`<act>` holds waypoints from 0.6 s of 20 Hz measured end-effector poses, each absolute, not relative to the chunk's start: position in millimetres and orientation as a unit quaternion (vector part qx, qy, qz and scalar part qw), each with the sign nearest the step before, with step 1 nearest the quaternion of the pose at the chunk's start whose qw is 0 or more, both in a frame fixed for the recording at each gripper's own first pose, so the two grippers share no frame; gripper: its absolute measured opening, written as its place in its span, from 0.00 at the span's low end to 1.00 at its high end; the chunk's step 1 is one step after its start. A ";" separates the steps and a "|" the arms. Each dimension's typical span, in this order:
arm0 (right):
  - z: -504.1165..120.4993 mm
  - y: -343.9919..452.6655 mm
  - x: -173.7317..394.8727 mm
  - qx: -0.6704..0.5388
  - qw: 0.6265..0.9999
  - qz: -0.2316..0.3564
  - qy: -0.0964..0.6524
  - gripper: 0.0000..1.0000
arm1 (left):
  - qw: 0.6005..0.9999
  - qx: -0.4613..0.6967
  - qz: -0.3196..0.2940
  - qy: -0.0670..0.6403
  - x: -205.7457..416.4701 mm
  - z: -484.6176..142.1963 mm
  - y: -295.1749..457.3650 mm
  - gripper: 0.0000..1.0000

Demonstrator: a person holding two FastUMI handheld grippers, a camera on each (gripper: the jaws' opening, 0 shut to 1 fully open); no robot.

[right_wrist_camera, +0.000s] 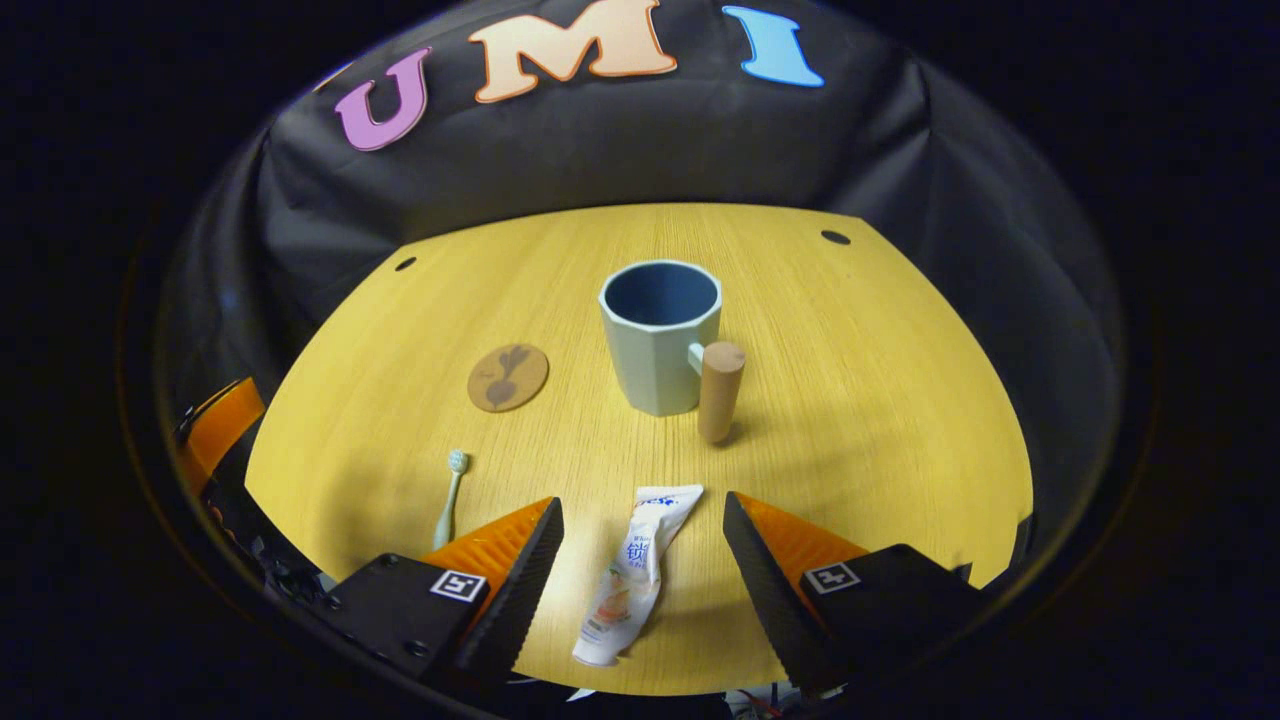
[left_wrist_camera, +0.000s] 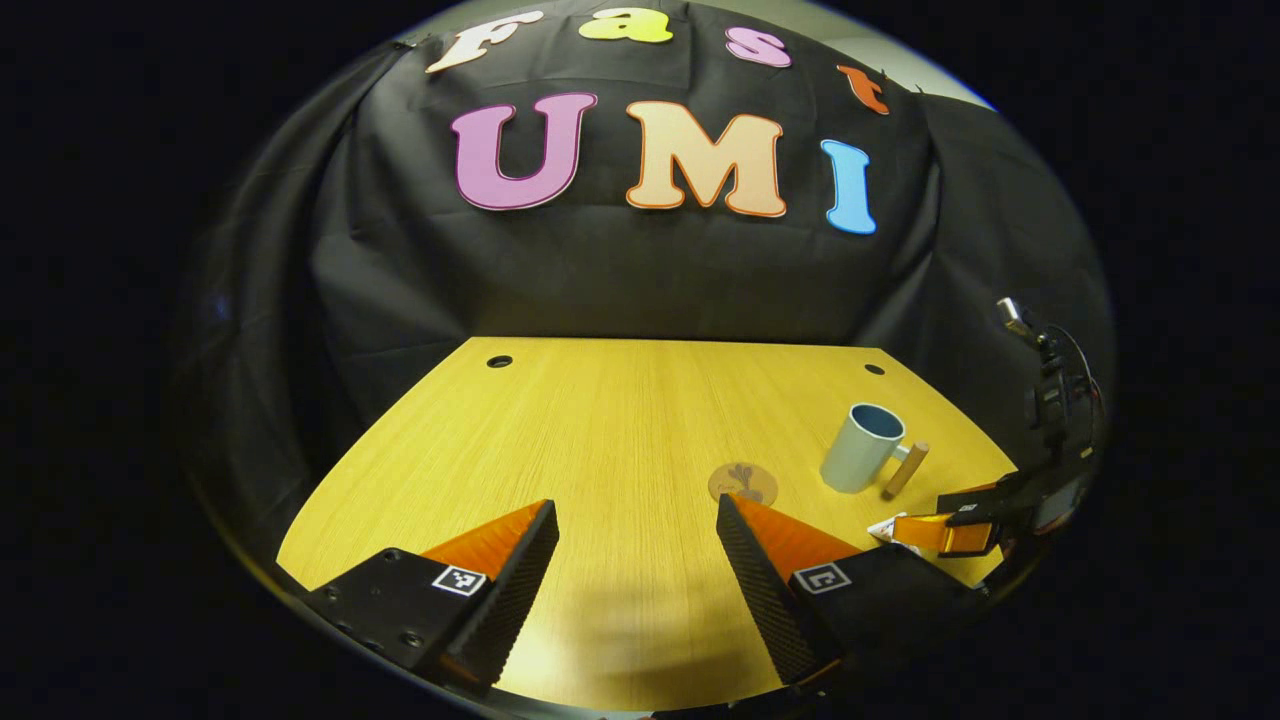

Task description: Put the toothbrush and toothpaste on the desktop into the cup, then pick up the cup and place it on the coaster on the desktop.

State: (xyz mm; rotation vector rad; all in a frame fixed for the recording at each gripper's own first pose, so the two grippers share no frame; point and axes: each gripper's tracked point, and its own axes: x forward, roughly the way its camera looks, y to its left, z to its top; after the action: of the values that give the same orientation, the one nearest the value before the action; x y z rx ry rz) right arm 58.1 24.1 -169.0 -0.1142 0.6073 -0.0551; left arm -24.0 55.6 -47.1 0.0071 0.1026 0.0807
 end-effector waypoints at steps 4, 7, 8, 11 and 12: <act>-187.3 20.5 63.5 -0.077 0.939 -0.049 0.333 0.95 | 0.997 -0.005 0.041 0.067 -24.5 -61.4 58.7 0.95; -203.1 14.9 67.3 -0.098 0.926 -0.074 0.358 0.88 | 0.996 0.000 0.045 0.078 -20.8 -66.7 64.4 0.95; -206.6 15.1 67.0 -0.093 0.923 -0.077 0.366 0.80 | 0.996 0.003 0.044 0.080 -19.4 -68.7 65.5 0.95; -210.0 16.6 70.5 -0.079 0.923 -0.078 0.369 0.79 | 0.995 0.016 0.045 0.084 -15.3 -70.7 69.0 0.95; -209.5 13.7 71.6 -0.074 0.923 -0.082 0.369 0.72 | 0.995 0.017 0.043 0.084 -15.4 -70.1 69.3 0.95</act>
State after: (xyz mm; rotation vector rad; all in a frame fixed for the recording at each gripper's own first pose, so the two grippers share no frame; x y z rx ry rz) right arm 71.6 13.7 -209.5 -0.1520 0.7581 -0.1687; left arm -15.4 69.3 -70.1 0.0343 0.1688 0.0864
